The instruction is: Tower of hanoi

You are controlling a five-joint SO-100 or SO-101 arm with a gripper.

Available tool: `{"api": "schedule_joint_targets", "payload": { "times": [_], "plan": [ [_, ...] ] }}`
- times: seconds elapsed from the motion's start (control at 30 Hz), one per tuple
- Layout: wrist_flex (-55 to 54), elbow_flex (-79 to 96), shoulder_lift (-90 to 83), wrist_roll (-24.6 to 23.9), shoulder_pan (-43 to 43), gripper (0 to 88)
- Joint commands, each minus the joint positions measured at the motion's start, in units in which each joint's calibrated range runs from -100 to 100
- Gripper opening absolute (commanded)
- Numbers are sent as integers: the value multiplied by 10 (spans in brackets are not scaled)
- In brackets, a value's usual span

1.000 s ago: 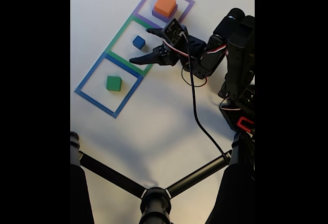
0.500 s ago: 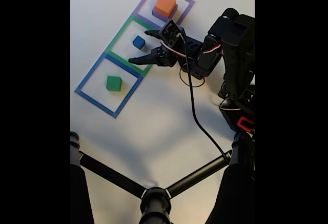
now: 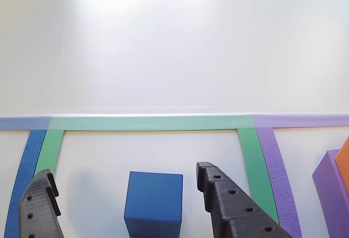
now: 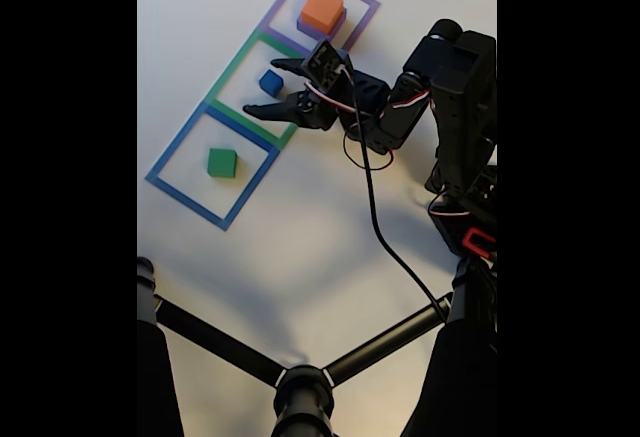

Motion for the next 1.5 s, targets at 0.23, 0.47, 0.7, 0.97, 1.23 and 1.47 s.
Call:
{"api": "schedule_joint_targets", "payload": {
  "times": [0.23, 0.47, 0.7, 0.97, 1.23, 1.47],
  "plan": [
    [6, 17, -23, 0, 6, 285],
    [4, 36, -31, 0, -1, 263],
    [4, 25, -27, 0, -7, 240],
    [8, 9, -20, 0, -16, 236],
    [12, 5, -17, 0, -16, 183],
    [12, 6, -12, 0, -14, 147]
  ]
}}
